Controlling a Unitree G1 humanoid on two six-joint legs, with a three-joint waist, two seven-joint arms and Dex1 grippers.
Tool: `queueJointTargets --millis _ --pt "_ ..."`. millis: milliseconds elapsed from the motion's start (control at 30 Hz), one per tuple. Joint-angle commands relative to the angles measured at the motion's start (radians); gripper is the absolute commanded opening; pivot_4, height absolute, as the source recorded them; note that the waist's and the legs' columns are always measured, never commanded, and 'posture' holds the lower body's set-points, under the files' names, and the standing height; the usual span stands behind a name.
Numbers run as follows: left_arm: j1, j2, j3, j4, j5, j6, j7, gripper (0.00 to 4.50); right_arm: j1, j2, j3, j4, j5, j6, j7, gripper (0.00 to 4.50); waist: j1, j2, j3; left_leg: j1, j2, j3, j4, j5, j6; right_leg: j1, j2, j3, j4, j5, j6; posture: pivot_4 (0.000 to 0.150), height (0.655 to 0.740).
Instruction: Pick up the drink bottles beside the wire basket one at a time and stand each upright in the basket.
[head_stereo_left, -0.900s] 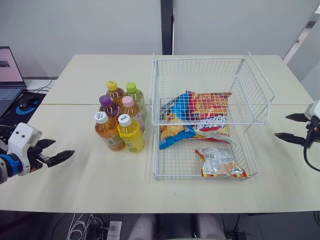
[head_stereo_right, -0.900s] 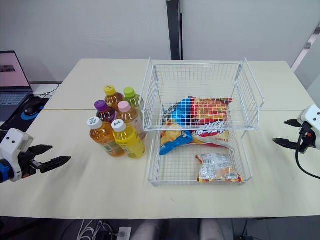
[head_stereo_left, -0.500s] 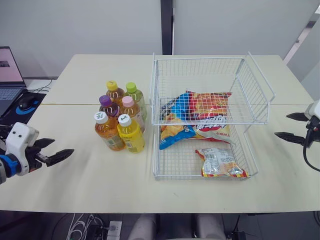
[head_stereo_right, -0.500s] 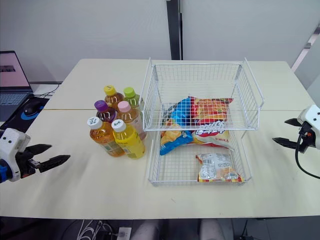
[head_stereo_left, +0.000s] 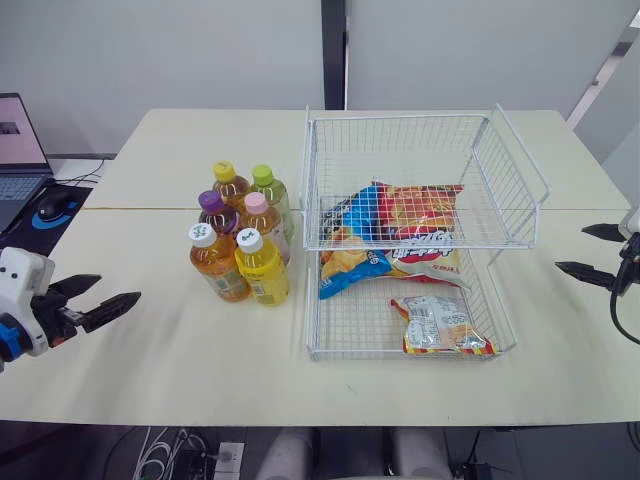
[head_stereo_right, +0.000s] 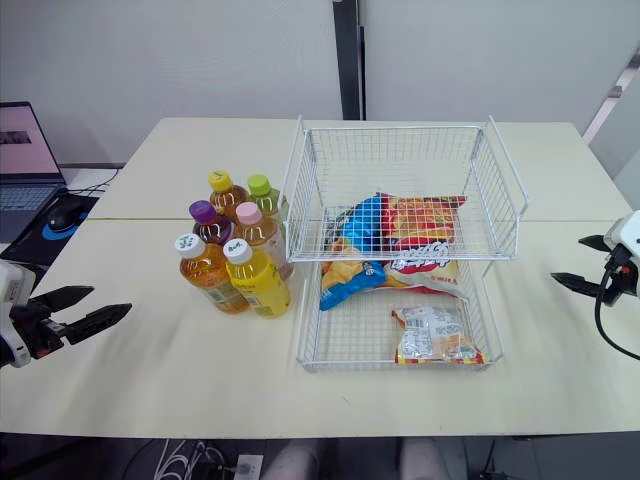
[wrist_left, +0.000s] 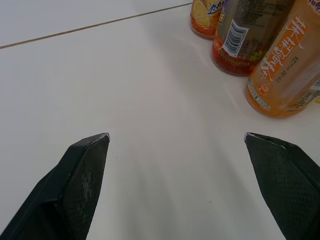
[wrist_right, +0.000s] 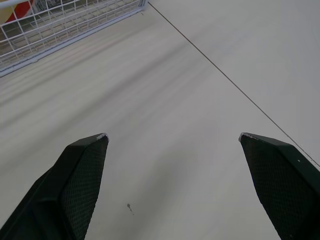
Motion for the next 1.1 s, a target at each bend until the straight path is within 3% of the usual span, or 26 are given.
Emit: queueJointTargets --millis 33,367,600,700,867,1100 --pt "0.012 -0.003 0.050 -0.042 -0.026 0.010 0.002 4.48 -0.001 -0.019 -0.040 -0.008 0.020 -0.004 -0.003 4.50 0.000 0.000 0.000 0.000 0.000 0.000 0.000 0.000 0.000 0.000 0.000 0.000 0.000 0.000 0.000 0.150 0.7400" --pt "0.038 -0.065 0.096 -0.173 -0.088 0.081 0.068 4.48 0.166 -0.031 -0.253 -0.180 0.126 0.057 -0.081 4.50 0.003 0.000 0.000 -0.001 0.000 0.000 0.000 0.000 0.000 0.000 -0.001 0.000 0.000 0.000 0.000 0.150 0.7400" --pt "0.045 -0.079 0.104 -0.231 -0.127 0.129 0.102 4.48 0.172 -0.045 -0.477 -0.419 0.284 0.246 -0.149 4.50 0.002 0.002 -0.001 -0.001 0.002 0.001 0.000 0.000 0.000 0.000 -0.003 0.000 0.000 0.000 -0.001 0.150 0.7400" --pt "0.048 -0.075 0.103 -0.241 -0.137 0.143 0.105 4.48 0.130 -0.067 -0.526 -0.586 0.427 0.418 -0.153 4.50 0.002 0.002 -0.001 -0.001 0.002 0.001 0.000 0.000 0.000 0.000 -0.003 0.000 0.000 0.000 -0.001 0.150 0.7400" --pt "0.040 -0.062 0.101 -0.248 -0.144 0.159 0.104 4.48 -0.003 -0.132 -0.454 -0.764 0.630 0.614 -0.132 4.50 0.003 0.003 -0.001 -0.001 0.005 0.003 0.000 0.000 0.001 -0.001 -0.003 -0.001 -0.001 0.000 -0.002 0.150 0.7400" --pt "0.088 -0.064 0.153 -0.325 -0.167 0.195 0.101 4.48 -0.221 -0.086 -0.173 -0.888 0.768 0.738 -0.066 4.50 0.002 0.002 -0.001 -0.004 0.012 0.004 0.001 -0.002 -0.001 -0.002 0.001 0.000 -0.005 0.002 -0.005 0.150 0.7400"
